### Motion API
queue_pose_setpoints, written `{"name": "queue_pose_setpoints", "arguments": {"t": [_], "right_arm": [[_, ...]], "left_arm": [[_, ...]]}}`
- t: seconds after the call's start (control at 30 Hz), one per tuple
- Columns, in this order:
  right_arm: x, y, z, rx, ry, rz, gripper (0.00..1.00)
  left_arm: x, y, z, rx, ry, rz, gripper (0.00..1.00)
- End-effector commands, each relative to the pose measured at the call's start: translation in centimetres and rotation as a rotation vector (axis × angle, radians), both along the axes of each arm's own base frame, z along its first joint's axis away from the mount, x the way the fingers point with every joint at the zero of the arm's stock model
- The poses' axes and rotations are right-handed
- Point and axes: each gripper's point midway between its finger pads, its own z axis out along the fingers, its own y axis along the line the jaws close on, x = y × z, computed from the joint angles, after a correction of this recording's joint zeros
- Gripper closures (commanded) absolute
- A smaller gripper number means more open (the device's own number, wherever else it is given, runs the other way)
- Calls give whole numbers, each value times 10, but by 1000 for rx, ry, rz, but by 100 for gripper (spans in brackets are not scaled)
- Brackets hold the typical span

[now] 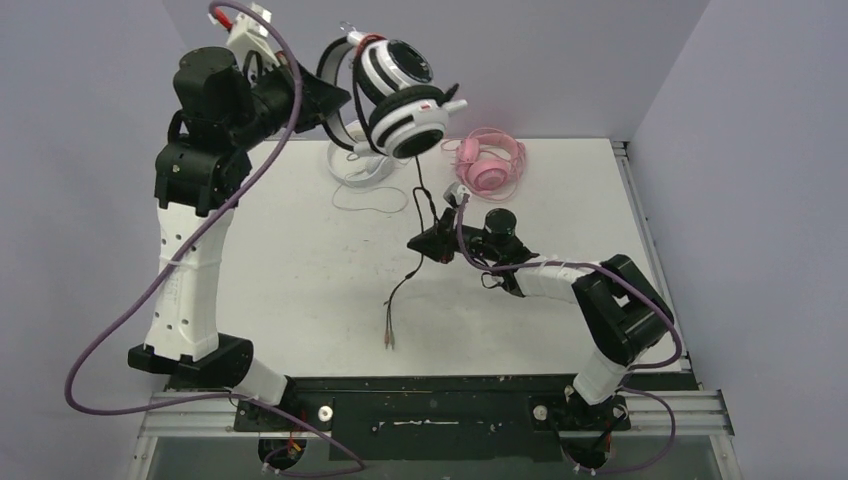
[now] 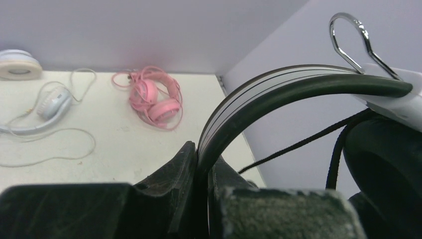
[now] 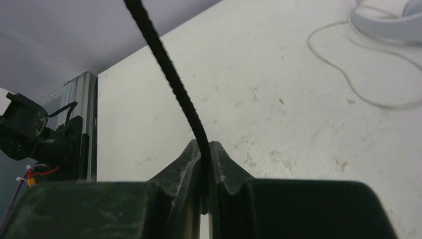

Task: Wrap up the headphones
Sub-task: Wrap the headphones cable around the headphones.

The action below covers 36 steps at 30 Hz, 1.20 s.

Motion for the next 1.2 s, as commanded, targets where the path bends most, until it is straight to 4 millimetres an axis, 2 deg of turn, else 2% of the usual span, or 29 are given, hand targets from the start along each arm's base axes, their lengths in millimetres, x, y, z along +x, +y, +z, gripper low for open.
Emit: {"name": "queue_pose_setpoints", "arguments": {"t": [0.0,0.17,0.33,0.5,0.6,0.73,0.8,0.87,0.97,1.07,1.1,1.17], "right_arm": [[-6,-18,-5,-29,2,-69,100],[-19,-34,-21,-79,34,-112,100],[-24,-56,-28,-139,48,-201,100],[-10,-100,-34,-214,94,-442,100],[5,-137,-33,-265,114,-657,100],[19,-196,-22,-300,156,-984,100],[20,-227,-14,-320,172,-1149,100],[23,-250,3,-330,161,-1275,100],[17,-281,17,-396,175,-1440,100],[4,-319,28,-406,231,-1683,100],[0,-326,32,-428,227,-1719,100],[-2,-327,36,-453,227,-1711,100]], "left_arm": [[22,62,73,-199,-188,159,100],[70,156,64,-258,-182,371,100],[102,222,40,-259,-144,513,100],[120,278,6,-213,-84,662,100],[120,298,-5,-156,-74,751,100],[117,313,-14,-99,-59,830,100],[115,320,-16,-75,-55,866,100],[111,328,-19,-50,-49,906,100],[107,337,-21,-23,-42,958,100],[104,346,-26,-7,-27,1001,100],[105,347,-29,-8,-19,1004,100],[105,350,-31,-16,-13,1020,100]]}}
